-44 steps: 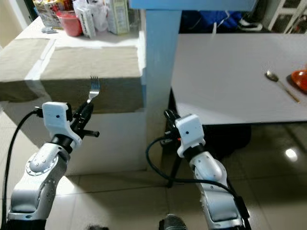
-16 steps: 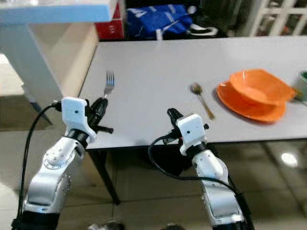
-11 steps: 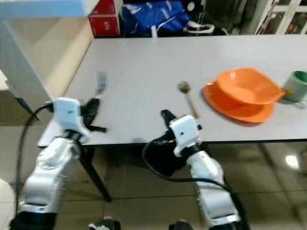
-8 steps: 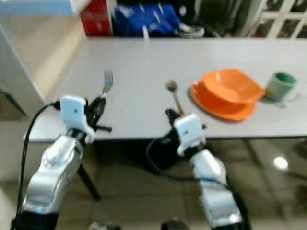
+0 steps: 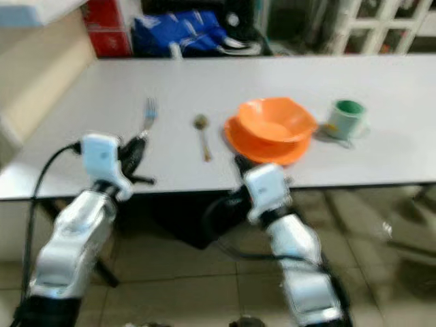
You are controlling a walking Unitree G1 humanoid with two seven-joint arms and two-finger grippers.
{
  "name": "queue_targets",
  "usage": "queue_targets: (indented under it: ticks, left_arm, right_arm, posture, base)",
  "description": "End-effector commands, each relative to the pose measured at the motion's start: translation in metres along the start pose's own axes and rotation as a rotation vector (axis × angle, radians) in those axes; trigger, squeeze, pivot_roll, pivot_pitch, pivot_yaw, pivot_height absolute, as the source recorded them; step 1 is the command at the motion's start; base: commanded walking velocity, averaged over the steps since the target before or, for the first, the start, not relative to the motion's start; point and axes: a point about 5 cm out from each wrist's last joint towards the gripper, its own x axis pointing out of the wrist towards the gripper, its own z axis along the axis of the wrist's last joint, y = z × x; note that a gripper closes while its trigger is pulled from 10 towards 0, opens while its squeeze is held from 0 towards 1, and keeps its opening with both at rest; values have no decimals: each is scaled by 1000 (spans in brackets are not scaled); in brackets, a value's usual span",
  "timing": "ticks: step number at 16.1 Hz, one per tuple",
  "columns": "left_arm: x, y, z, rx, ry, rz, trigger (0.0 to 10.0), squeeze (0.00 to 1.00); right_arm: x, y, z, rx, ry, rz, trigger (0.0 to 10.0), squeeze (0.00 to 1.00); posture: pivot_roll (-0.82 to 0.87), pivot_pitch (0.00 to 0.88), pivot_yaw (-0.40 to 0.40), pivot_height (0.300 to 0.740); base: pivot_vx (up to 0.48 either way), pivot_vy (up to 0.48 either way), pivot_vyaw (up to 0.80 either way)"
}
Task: Setting the table
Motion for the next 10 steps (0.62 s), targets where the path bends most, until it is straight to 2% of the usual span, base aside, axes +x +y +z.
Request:
queue_targets:
  ticks: [1,2,7,9,10]
  left_arm:
    - [3,-2,5,-3,-19,-3,0,0]
    - [4,0,6,-17,-21,10,0,0]
    - [18,8,18,-5,-53,51,0,0]
    - [31,8,30,-14,-81,52,0,0]
    - [43,7,41,-26,-101,55,0,0]
  right_arm:
    - [0,-6,4,-20,-11,-13,10000,0]
    - [0,-6,4,-20,-11,-13,10000,0]
    - [-1,-6,3,-17,-6,-15,10000,0]
    - [-4,-5,2,-16,0,-13,10000,0]
    - [-6,-5,1,-17,6,-12,10000,0]
  posture:
    - [-173,11,71,702]
    - [-173,12,71,702]
    - [-174,18,71,702]
    - [-180,25,67,702]
    - [-183,28,63,702]
  base:
    - [345,-330,0]
    - [360,-311,0]
    - [0,0,0]
    - [0,0,0]
    - [0,0,0]
